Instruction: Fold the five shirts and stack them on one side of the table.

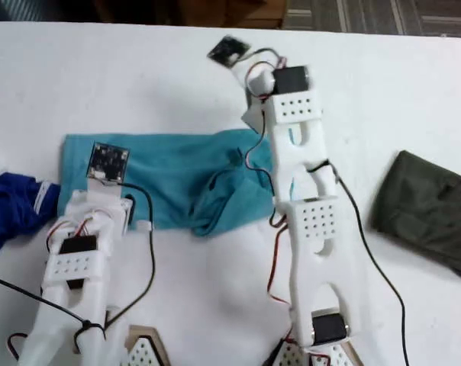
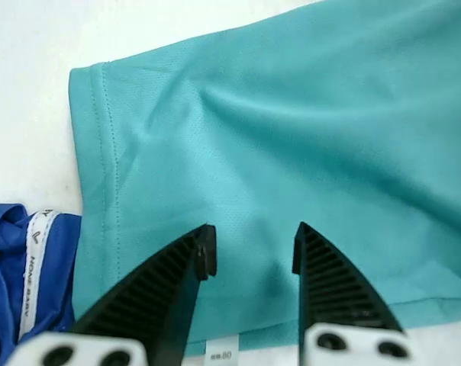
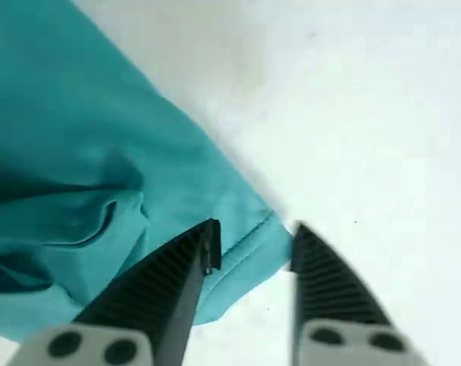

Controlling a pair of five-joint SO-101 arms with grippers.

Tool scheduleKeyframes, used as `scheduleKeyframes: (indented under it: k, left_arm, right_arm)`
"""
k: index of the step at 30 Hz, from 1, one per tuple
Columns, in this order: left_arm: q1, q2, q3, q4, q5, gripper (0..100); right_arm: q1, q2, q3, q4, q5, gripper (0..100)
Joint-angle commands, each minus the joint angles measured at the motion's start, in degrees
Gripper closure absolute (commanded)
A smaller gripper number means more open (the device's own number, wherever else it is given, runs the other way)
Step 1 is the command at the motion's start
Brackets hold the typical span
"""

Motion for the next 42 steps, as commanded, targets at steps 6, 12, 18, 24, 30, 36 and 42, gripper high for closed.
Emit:
scheduleKeyframes:
  k: [6,12,18,24,30,36,42]
  left_arm:
    - [-0.4,-0.7,-0.2,-1.0,0.4,81]
    - [-0.4,-0.7,-0.2,-1.0,0.4,81]
    - [-0.8,-0.7,-0.3,-1.0,0.4,81]
    - [-1.9,-0.7,-0.5,-1.0,2.8,81]
    - [-1.9,-0.7,-0.5,-1.0,2.8,81]
    - [-1.9,-0.7,-0.5,-1.0,2.8,81]
    - [-1.9,-0.7,-0.5,-1.0,2.8,81]
  right_arm:
    - [-5.4,-16.5,23.6,1.5,0.5,98.1]
    - [-11.5,-23.3,41.9,1.1,0.4,98.1]
    - [-15.1,-20.2,47.5,-5.7,0.4,98.1]
    - [-18.4,-13.7,42.6,-10.9,0.4,98.1]
    - [-18.9,-6.3,34.2,-11.3,0.4,98.1]
    - [-14.7,-5.4,19.1,-0.8,0.7,97.8]
    - [-5.3,-8.4,16.1,1.5,5.1,89.6]
